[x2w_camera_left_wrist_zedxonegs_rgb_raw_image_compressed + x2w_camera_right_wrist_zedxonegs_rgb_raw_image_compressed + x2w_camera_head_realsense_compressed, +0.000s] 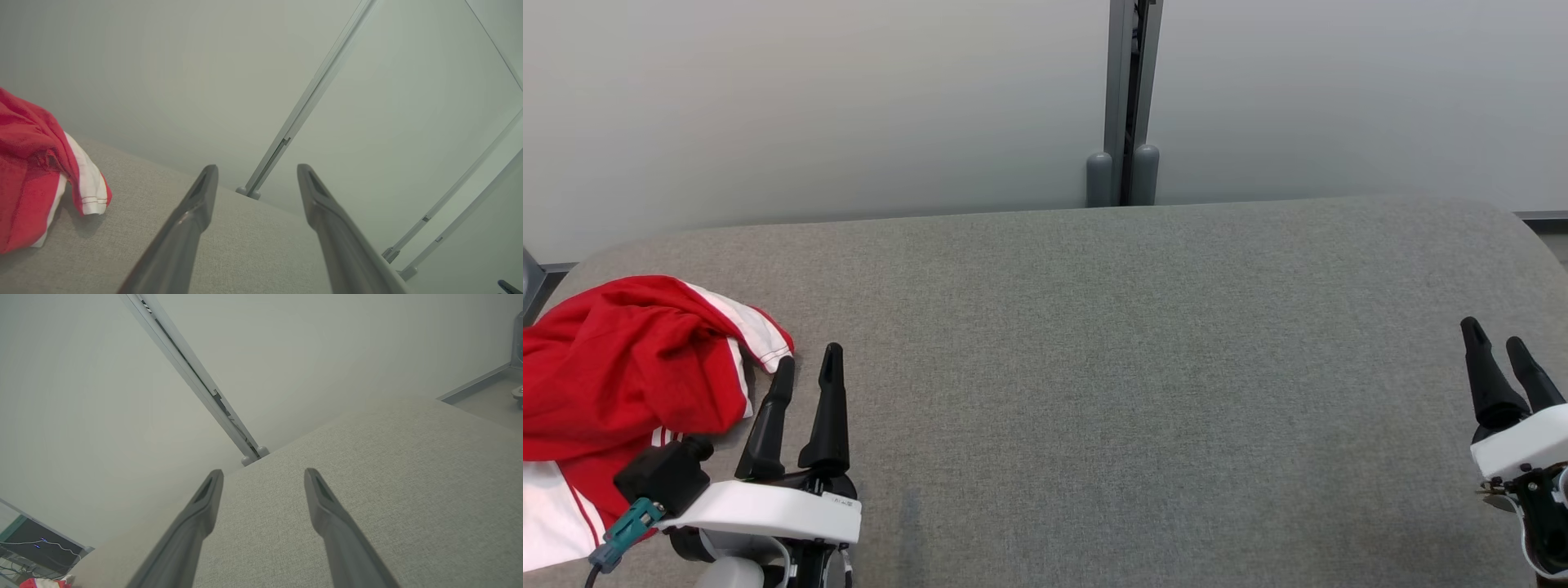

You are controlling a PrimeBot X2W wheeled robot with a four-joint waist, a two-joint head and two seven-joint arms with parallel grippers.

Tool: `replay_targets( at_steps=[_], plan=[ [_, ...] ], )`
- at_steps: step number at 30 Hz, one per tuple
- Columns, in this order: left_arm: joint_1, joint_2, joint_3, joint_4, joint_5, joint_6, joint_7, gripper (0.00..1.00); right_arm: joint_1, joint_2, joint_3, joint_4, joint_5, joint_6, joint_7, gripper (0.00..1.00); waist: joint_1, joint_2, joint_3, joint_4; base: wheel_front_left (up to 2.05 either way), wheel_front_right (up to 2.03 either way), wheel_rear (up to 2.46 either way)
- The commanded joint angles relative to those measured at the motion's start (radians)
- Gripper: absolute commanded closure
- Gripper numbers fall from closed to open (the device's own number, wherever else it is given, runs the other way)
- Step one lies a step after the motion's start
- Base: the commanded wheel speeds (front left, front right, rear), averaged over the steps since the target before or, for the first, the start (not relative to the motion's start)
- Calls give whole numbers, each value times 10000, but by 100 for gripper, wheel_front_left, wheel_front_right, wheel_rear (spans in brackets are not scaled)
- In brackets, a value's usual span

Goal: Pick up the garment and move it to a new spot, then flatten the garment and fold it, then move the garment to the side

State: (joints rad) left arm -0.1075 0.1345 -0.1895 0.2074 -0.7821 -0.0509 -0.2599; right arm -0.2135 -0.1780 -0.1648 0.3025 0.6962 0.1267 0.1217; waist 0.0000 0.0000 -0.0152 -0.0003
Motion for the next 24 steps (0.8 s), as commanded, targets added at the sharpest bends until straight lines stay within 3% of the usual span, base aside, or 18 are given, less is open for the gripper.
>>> replay_targets(
  at_steps=[1, 24],
  plan=[
    [-117, 73, 81, -35, 315, 79, -21, 0, -12, -162, 126, -202, -335, 47, -178, 0, 0, 0, -6, 0, 0, 0, 0],
    [-165, 350, 495, 1207, 2405, 450, 91, 0, 717, 150, 1518, -1137, -2993, 50, -1647, 0, 0, 0, -154, -10, 0, 0, 0]
  ],
)
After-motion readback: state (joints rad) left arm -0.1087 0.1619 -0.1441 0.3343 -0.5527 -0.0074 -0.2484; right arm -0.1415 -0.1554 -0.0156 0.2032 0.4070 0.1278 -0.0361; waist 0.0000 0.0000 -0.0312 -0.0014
